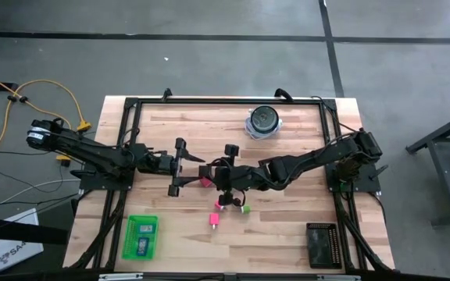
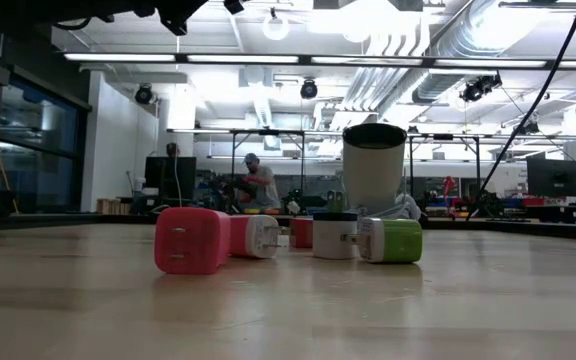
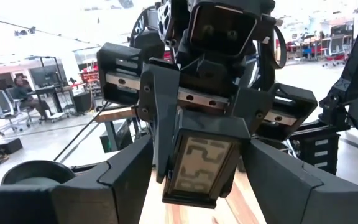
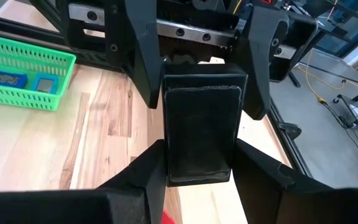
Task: Pick & Place Office items
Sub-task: Put the black digital timer into the green bin
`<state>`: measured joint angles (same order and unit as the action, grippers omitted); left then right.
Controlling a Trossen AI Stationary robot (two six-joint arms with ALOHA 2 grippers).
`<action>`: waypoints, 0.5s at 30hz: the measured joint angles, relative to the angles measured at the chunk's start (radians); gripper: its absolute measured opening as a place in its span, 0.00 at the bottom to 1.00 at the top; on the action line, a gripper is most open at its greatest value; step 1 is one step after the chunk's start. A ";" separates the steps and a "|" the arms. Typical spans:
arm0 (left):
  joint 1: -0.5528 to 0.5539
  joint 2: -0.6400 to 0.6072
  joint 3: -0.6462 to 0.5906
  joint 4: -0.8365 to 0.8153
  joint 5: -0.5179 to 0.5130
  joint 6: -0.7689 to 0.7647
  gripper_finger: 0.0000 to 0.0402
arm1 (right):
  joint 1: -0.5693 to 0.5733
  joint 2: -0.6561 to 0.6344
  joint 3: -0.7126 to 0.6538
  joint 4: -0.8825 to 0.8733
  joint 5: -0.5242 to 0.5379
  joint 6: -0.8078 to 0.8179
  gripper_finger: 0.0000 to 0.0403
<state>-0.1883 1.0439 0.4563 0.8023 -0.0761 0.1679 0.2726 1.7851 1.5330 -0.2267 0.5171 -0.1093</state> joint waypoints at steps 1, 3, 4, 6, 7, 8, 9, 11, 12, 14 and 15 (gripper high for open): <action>0.000 0.000 0.000 0.000 0.000 0.000 0.60 | 0.000 0.000 0.000 0.002 0.000 0.000 0.36; 0.000 0.000 0.000 0.000 0.000 0.001 0.60 | 0.000 0.000 0.000 0.011 -0.005 0.000 0.36; 0.000 0.000 0.000 0.001 0.001 0.001 0.60 | -0.001 0.000 0.000 0.015 -0.013 0.000 0.36; 0.000 0.000 0.000 0.001 0.002 0.001 0.60 | -0.006 0.000 0.000 0.027 -0.038 -0.001 0.36; 0.000 0.000 0.000 0.001 0.003 0.001 0.60 | -0.007 0.000 0.000 0.033 -0.046 -0.001 0.36; 0.000 0.000 0.000 0.002 0.002 0.001 0.60 | -0.008 0.000 0.000 0.038 -0.048 0.000 0.36; 0.000 0.000 0.000 0.005 0.002 0.001 0.60 | -0.011 0.000 0.000 0.039 -0.048 -0.001 0.36; 0.000 0.000 0.000 0.015 0.004 0.001 0.60 | -0.013 0.000 0.000 0.038 -0.049 0.000 0.36; 0.000 0.000 0.000 0.020 0.013 0.001 0.60 | -0.013 0.000 0.000 0.037 -0.049 0.000 0.36; 0.000 0.000 0.000 0.032 0.030 0.001 0.60 | -0.013 0.000 0.000 0.038 -0.049 -0.001 0.36; 0.000 0.000 0.000 0.036 0.035 0.001 0.60 | -0.013 0.000 0.000 0.038 -0.049 -0.001 0.36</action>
<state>-0.1883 1.0443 0.4564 0.8387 -0.0406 0.1688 0.2592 1.7855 1.5330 -0.1890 0.4683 -0.1101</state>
